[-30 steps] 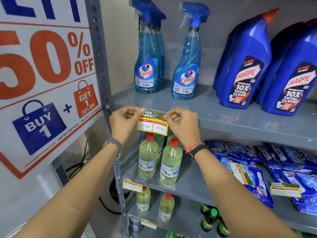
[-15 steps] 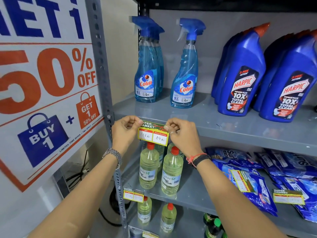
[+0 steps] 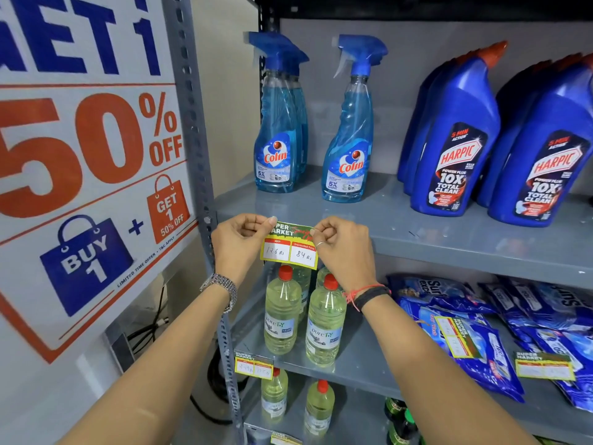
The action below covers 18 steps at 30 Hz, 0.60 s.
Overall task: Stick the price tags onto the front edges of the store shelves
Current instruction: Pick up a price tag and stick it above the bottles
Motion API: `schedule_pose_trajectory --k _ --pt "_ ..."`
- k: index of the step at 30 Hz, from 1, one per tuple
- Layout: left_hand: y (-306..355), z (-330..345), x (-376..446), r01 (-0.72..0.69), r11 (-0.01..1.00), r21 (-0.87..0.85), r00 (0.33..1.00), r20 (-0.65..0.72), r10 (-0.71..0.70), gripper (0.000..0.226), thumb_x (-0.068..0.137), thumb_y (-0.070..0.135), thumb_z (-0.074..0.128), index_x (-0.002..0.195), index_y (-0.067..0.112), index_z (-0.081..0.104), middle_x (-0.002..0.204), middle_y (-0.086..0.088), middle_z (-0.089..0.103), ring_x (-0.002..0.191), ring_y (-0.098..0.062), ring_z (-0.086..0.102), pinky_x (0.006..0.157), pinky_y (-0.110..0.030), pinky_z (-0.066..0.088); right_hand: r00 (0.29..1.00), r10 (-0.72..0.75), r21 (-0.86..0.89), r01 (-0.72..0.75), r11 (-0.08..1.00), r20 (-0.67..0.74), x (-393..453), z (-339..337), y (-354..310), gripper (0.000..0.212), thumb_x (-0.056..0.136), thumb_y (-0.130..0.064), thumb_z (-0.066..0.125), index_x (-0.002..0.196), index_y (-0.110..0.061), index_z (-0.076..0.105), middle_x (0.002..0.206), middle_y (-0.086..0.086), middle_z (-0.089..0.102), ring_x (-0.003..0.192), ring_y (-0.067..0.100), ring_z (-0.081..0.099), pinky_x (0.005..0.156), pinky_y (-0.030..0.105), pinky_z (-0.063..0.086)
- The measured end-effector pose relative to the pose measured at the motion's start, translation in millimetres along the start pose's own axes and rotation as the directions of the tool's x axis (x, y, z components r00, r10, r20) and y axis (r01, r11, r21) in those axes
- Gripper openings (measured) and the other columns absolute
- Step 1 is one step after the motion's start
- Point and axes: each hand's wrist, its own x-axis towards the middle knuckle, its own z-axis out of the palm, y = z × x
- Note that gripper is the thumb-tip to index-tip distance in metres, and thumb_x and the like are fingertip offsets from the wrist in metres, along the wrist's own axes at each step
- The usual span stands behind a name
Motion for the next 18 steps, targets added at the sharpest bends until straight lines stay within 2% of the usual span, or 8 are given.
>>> schedule_pose_trajectory --k 1,3,5,8,10,13,16,18 --pt "-1 -1 0 -0.066 0.992 0.111 0.997 -0.025 0.07 0.026 0.069 0.051 0.072 0.074 0.026 0.07 0.074 0.009 0.069 0.073 -0.01 0.062 0.064 -0.026 0.052 0.999 -0.038 -0.09 0.037 0.995 -0.009 -2 1 -1 0.006 0.082 -0.021 0.06 0.082 -0.017 0.065 0.068 0.001 0.069 0.07 0.022 0.064 0.062 0.037 0.055" --pt "-4 -6 3 -0.22 0.905 0.364 0.965 -0.052 0.255 0.031 0.07 0.057 0.067 0.085 0.03 0.068 0.091 0.008 0.065 0.089 -0.013 0.056 0.07 -0.03 0.048 0.977 -0.2 -0.346 0.165 0.924 -0.07 -3 5 0 0.013 0.081 -0.028 0.061 0.089 -0.018 0.06 0.08 0.003 0.067 0.079 0.025 0.06 0.063 0.036 0.049" --pt "-4 -8 9 -0.367 0.809 0.459 0.916 0.024 0.401 0.037 0.075 0.055 0.065 0.102 0.031 0.063 0.111 0.005 0.059 0.105 -0.016 0.049 0.085 -0.033 0.04 0.95 -0.295 -0.482 0.214 0.85 -0.099 1 10 -3 0.031 0.08 -0.041 0.063 0.1 -0.018 0.058 0.095 0.005 0.063 0.09 0.026 0.056 0.072 0.038 0.047" --pt "-5 -4 19 -0.548 0.722 0.423 0.836 0.273 0.476 0.036 0.084 0.051 0.054 0.114 0.032 0.06 0.127 0.009 0.058 0.126 -0.015 0.044 0.106 -0.038 0.025 0.983 -0.175 -0.426 0.18 0.887 0.051 15 13 -7 0.052 0.084 -0.052 0.056 0.12 -0.014 0.053 0.119 0.008 0.062 0.111 0.028 0.054 0.089 0.042 0.046" --pt "-9 -1 24 -0.577 0.707 0.409 0.812 0.378 0.444 0.037 0.088 0.051 0.046 0.116 0.032 0.061 0.128 0.009 0.06 0.127 -0.015 0.047 0.107 -0.038 0.023 0.989 -0.097 -0.388 0.132 0.912 0.109 17 11 -5 0.052 0.086 -0.052 0.053 0.122 -0.014 0.054 0.118 0.011 0.065 0.11 0.032 0.058 0.087 0.043 0.048" --pt "-15 -2 29 -0.566 0.732 0.379 0.815 0.392 0.427 0.032 0.09 0.044 0.049 0.117 0.032 0.062 0.128 0.009 0.061 0.123 -0.011 0.05 0.098 -0.03 0.023 0.987 -0.086 -0.358 0.128 0.925 0.133 14 4 -5 0.042 0.089 -0.044 0.053 0.12 -0.016 0.057 0.117 0.009 0.067 0.108 0.032 0.059 0.084 0.043 0.05" --pt "-17 -6 31 -0.554 0.769 0.32 0.815 0.395 0.423 0.029 0.089 0.035 0.054 0.116 0.03 0.063 0.127 0.009 0.061 0.123 -0.007 0.05 0.098 -0.026 0.022 0.975 -0.046 -0.322 0.116 0.94 0.216 16 -3 -6 0.035 0.092 -0.029 0.054 0.125 -0.018 0.055 0.129 0.009 0.061 0.116 0.032 0.055 0.093 0.044 0.047" --pt "-17 -7 30 -0.536 0.794 0.287 0.822 0.391 0.414 0.027 0.089 0.027 0.056 0.115 0.027 0.064 0.126 0.008 0.062 0.12 -0.002 0.049 0.095 -0.015 0.022 0.961 -0.043 -0.291 0.125 0.949 0.273 18 -8 -2 0.037 0.091 -0.016 0.053 0.128 -0.021 0.052 0.137 0.006 0.055 0.124 0.03 0.051 0.099 0.044 0.043"
